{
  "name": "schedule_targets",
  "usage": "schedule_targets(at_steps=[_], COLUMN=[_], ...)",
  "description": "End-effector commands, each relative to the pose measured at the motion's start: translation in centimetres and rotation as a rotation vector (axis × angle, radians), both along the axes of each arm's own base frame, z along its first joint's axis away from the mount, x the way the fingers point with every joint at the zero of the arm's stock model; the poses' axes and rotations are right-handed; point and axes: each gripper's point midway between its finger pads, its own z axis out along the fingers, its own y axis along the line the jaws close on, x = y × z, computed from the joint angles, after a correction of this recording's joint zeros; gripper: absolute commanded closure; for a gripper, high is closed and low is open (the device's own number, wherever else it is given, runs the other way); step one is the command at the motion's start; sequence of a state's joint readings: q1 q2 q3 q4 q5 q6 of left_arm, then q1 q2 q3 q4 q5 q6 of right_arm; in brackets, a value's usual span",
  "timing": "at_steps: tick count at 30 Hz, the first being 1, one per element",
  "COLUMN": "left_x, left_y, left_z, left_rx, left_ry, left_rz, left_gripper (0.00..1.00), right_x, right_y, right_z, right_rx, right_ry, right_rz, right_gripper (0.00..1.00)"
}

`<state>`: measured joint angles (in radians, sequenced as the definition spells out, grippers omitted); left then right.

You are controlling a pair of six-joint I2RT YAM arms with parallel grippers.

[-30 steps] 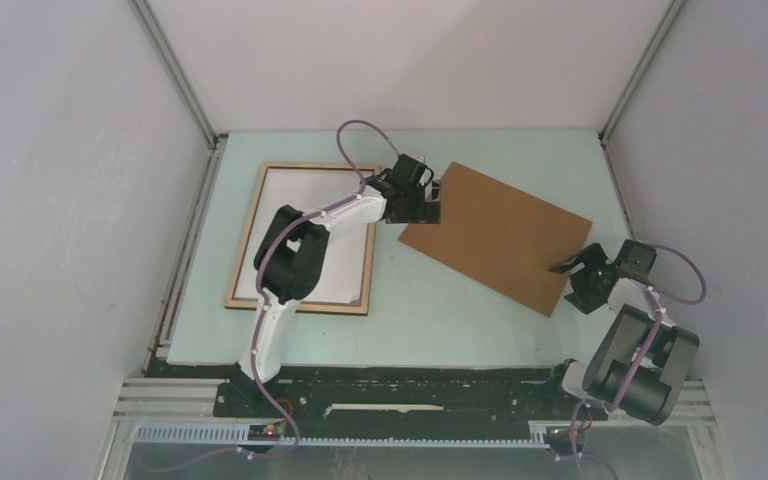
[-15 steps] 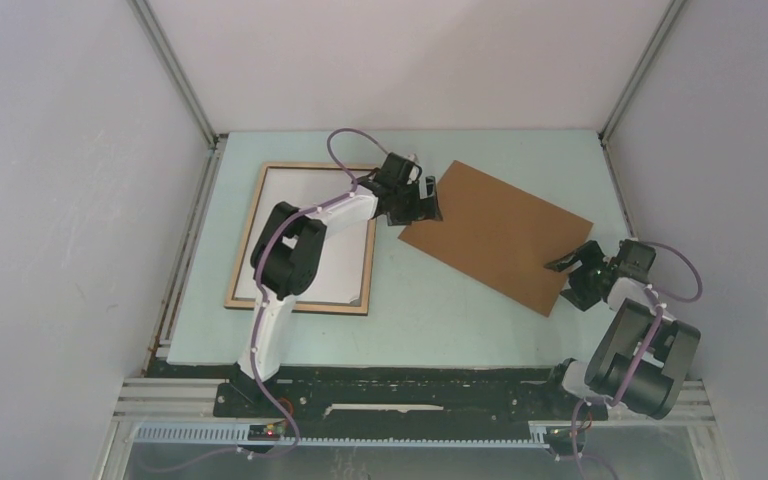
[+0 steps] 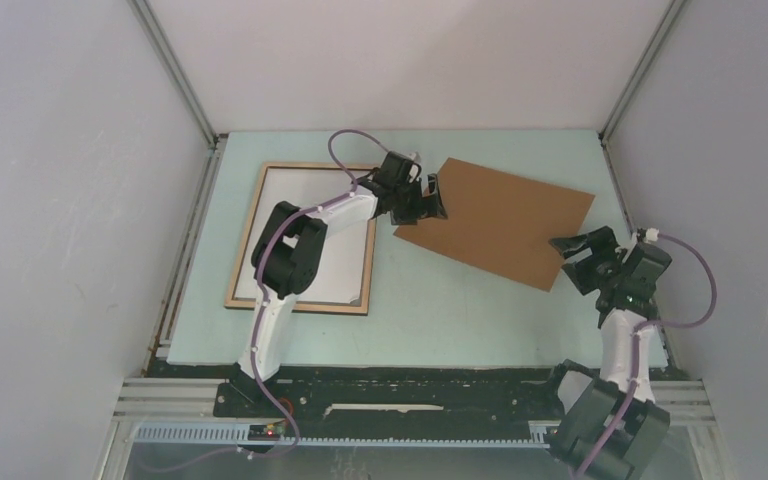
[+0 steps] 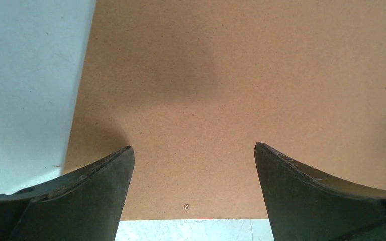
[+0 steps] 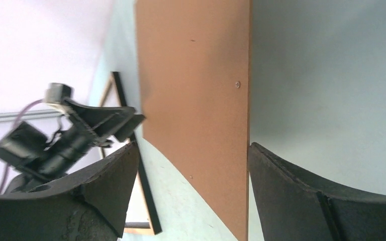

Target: Put the photo into the frame

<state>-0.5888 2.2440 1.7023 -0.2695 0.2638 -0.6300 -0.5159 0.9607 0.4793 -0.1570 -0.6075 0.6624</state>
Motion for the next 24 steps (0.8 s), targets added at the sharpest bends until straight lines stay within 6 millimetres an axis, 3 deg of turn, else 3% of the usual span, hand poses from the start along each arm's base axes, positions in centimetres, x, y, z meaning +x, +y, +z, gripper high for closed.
schedule_targets(at_steps=[1, 4, 14, 24], left_x=[-3.3, -3.4, -3.6, -3.6], left_y=[-0.1, -0.3, -0.4, -0.5], left_z=[-3.8, -3.8, -3.8, -3.5], left_rx=[0.015, 0.008, 0.001, -0.009], left_ry=[0.148, 0.152, 0.157, 0.153], left_rz=[-0.038, -0.043, -0.051, -0.055], left_gripper=[0.01, 0.01, 0.01, 0.01], right_x=[0.9, 1.2, 2.2, 3.8], right_y=[4.0, 5.3, 8.7, 11.9], right_z=[6.5, 9.2, 11.6, 16.1], right_rx=[0.153, 0.158, 0.216, 0.259], right_ry=[-0.221, -0.317, -0.376, -0.501], right_rz=[0.116, 0.153, 0.193, 0.219], right_gripper=[0.14, 0.14, 0.15, 0.16])
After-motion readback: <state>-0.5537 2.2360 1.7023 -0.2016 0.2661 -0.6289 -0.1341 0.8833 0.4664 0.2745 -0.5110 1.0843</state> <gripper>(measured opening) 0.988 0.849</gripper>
